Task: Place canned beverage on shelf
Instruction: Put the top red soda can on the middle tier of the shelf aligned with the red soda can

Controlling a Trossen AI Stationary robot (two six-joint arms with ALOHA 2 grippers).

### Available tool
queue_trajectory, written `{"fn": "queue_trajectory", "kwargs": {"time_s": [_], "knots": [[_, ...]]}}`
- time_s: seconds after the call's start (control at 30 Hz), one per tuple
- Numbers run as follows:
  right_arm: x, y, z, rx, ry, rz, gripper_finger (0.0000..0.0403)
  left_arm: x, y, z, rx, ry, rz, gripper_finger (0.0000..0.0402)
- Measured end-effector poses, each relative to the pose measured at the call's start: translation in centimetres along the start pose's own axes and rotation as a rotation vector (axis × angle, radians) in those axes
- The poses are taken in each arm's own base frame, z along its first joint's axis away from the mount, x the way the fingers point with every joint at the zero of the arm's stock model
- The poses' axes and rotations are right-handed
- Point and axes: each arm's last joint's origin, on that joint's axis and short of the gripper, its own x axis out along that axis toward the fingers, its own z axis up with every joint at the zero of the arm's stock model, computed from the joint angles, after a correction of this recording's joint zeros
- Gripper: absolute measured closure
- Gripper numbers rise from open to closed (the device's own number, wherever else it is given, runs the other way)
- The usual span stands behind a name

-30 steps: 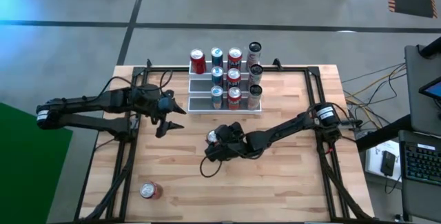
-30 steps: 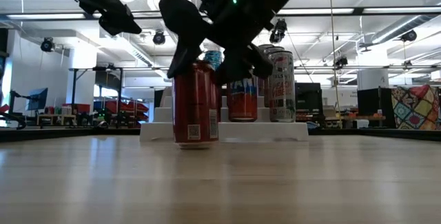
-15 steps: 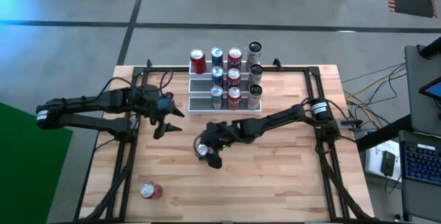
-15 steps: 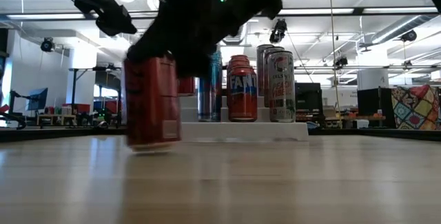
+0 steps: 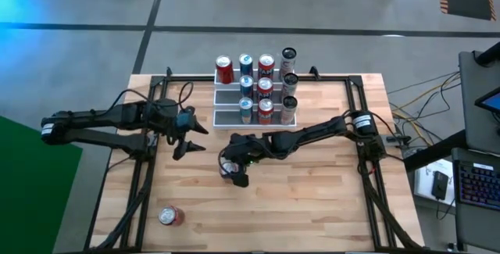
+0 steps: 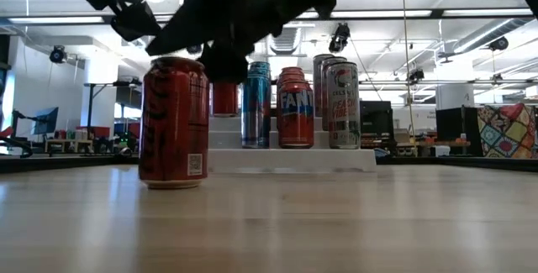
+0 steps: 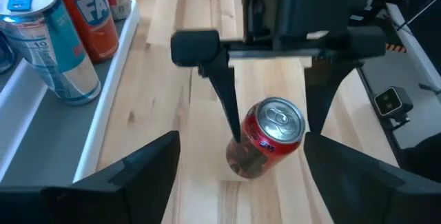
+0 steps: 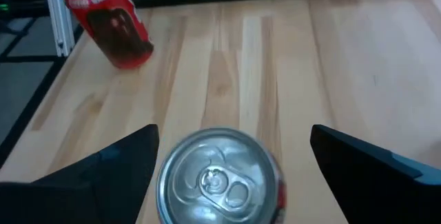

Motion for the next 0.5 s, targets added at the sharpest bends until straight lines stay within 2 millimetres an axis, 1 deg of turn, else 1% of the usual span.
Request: {"fn": "queue_trajectory", "kwargs": {"time_s": [0.17, 0.33, 0.5], "knots": [[-0.7, -0.2, 1.2, -0.005, -0.005, -0.008, 0.0034, 0.4, 0.1, 0.0, -0.002, 0.009, 0.008, 0.0067], [-1.4, -0.6, 2.7, 0.075, 0.013, -0.047, 0.0033, 1.0, 0.2, 0.0, -0.003, 0.036, -0.007, 0.0025], [-2.4, -0.3, 4.5, 0.103, 0.015, -0.052, 0.0033, 1.7, 0.3, 0.2, 0.008, 0.045, -0.025, 0.0011]]}}
